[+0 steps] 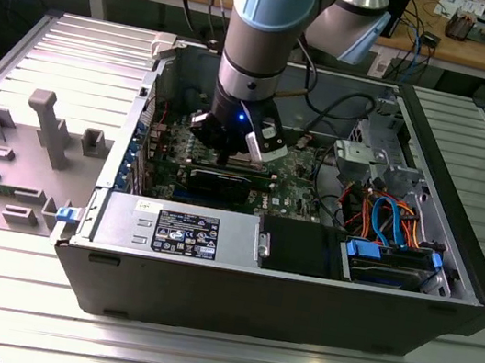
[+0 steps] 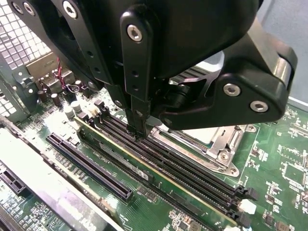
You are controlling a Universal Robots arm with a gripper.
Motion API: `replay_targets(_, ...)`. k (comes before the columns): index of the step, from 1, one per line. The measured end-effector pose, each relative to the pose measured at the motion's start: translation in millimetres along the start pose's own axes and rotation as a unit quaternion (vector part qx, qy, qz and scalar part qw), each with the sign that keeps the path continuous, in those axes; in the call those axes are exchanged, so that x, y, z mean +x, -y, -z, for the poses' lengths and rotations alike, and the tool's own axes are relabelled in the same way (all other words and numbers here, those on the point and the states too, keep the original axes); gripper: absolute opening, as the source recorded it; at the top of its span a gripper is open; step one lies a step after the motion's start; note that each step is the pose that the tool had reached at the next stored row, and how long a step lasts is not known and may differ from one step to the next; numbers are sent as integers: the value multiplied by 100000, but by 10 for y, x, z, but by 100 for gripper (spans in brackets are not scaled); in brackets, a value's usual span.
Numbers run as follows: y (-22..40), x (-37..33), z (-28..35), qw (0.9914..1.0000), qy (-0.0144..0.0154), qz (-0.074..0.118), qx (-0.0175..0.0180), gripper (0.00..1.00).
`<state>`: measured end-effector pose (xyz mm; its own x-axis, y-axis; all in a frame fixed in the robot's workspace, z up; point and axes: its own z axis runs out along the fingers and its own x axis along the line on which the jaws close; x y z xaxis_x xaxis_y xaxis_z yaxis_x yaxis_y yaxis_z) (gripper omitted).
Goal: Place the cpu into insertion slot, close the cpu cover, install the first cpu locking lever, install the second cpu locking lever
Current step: 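Install the second cpu locking lever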
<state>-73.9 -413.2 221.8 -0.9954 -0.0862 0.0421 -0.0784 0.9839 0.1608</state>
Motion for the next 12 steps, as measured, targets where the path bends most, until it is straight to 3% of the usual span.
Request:
replay_targets(5,11,19,-10,99999,-10,24,-365,11)
replay_targets(6,29,47,-86,99993,-29,57,-1211,11)
replay_targets(7,31,62,-111,99983,20,94,-1860,11)
replay_targets(12,31,76,-116,99981,75,-168,-1955,11)
